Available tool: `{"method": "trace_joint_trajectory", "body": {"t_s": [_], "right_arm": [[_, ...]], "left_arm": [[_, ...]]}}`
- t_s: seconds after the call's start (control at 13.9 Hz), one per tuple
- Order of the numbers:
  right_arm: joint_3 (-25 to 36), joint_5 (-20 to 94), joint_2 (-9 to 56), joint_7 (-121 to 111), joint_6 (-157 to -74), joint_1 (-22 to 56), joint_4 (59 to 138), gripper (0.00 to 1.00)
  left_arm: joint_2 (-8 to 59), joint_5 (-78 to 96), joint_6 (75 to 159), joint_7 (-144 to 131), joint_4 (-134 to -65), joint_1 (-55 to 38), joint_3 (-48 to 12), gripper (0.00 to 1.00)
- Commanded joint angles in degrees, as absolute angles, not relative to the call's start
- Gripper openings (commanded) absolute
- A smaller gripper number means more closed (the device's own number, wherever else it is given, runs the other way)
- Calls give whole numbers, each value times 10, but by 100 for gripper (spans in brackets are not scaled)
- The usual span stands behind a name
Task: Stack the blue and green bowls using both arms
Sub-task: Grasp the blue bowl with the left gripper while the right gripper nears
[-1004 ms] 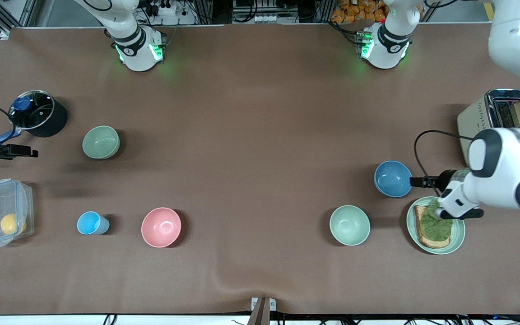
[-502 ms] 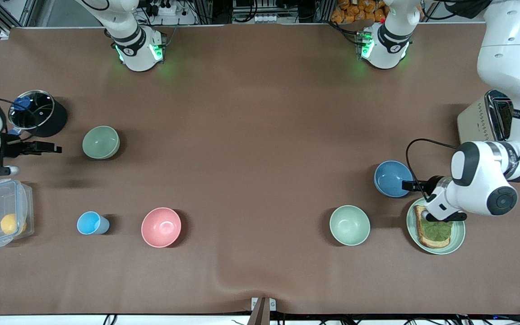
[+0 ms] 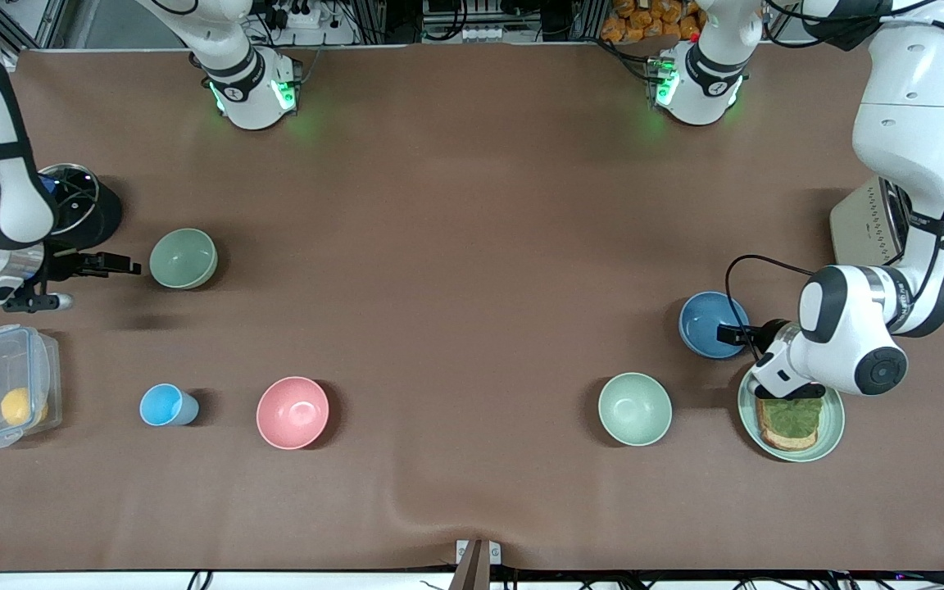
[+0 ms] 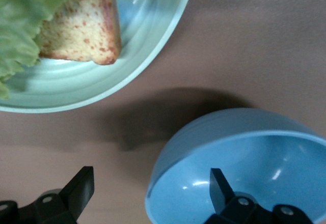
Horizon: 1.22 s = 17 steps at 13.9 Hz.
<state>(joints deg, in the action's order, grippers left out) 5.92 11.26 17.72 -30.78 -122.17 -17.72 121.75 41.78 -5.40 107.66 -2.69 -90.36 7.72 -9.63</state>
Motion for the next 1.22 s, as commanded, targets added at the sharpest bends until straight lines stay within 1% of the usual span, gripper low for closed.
{"method": "trace_joint_trajectory", "body": {"t_s": [0.0, 0.14, 0.22, 0.29, 0.36, 0.57, 0.65, 0.72, 0.79, 0.86, 0.93, 1.0, 1.08, 1.15], "right_arm": [[62, 127, 142, -312, -1276, -164, 1286, 80], [62, 127, 141, -313, -1288, -164, 1297, 75], [62, 127, 141, -313, -1289, -164, 1299, 70], [61, 127, 141, -314, -1289, -164, 1300, 68], [61, 128, 141, -314, -1292, -164, 1304, 66], [52, 148, 141, -317, -1335, -162, 1333, 62], [52, 158, 141, -317, -1352, -160, 1346, 62], [50, 161, 141, -317, -1375, -156, 1359, 59], [49, 162, 141, -317, -1387, -148, 1367, 44], [49, 162, 139, -317, -1388, -145, 1369, 25], [49, 162, 138, -318, -1384, -146, 1367, 11], [49, 162, 134, -318, -1381, -145, 1365, 0], [49, 162, 131, -316, -1373, -145, 1362, 0], [50, 162, 131, -316, -1347, -147, 1343, 0]], "left_arm": [[411, -72, 1101, -25, -922, 79, -99, 100], [410, -74, 1102, -24, -926, 83, -99, 99], [408, -77, 1102, -19, -928, 84, -99, 94], [408, -77, 1102, -11, -929, 84, -99, 89], [408, -77, 1102, -9, -929, 84, -99, 86], [407, -77, 1102, -8, -930, 85, -99, 83], [406, -77, 1101, -8, -929, 85, -99, 78], [405, -77, 1101, -5, -928, 85, -99, 69], [404, -76, 1100, 2, -926, 86, -99, 45], [404, -76, 1100, -4, -925, 84, -99, 37], [404, -76, 1100, -13, -926, 82, -99, 10], [404, -76, 1101, -18, -925, 80, -99, 0], [404, -76, 1100, -18, -925, 79, -98, 0], [404, -76, 1100, -18, -926, 79, -99, 0]]}}
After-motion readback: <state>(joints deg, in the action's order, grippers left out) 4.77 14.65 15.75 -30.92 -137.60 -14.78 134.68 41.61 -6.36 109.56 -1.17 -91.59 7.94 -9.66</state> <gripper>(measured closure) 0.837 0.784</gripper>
